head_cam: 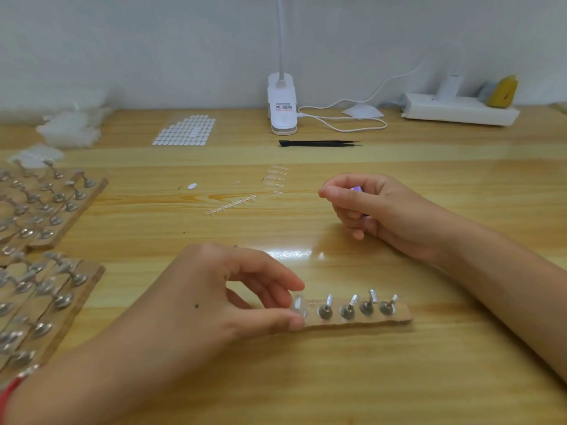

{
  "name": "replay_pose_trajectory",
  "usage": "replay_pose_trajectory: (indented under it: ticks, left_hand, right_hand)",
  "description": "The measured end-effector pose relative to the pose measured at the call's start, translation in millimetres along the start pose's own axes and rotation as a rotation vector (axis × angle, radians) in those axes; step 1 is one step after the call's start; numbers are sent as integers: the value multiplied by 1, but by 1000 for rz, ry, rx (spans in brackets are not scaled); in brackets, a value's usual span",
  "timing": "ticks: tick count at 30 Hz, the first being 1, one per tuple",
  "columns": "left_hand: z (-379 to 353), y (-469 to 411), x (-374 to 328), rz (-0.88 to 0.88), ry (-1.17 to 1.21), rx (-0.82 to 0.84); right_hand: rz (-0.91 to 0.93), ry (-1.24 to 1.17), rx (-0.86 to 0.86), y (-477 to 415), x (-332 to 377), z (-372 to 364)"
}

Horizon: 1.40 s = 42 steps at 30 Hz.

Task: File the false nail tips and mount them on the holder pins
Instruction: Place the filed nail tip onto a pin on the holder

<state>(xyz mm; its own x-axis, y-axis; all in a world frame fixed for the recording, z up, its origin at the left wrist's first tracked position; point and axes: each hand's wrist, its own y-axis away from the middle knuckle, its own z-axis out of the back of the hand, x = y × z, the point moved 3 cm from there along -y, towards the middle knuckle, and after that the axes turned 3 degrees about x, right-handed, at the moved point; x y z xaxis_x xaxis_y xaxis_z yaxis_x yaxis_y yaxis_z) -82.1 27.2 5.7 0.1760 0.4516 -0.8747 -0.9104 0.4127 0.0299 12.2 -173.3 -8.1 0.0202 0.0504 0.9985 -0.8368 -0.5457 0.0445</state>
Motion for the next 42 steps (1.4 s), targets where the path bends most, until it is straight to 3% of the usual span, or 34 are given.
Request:
replay_pose_trajectory:
  ticks: [28, 34, 37, 42]
  left_hand:
    - [0, -3, -1, 74, -28, 30]
    - [1, 4, 6, 88, 35, 99]
    - [15, 4, 6, 54, -64, 55]
    - [55, -25, 2, -27, -384, -179]
  right_hand:
    - [5, -6, -15, 0, 1, -2]
    - [-1, -21, -20, 0, 0, -2]
    - [-3, -22, -28, 0, 0, -1]
    - [-9, -25, -50, 0, 0, -1]
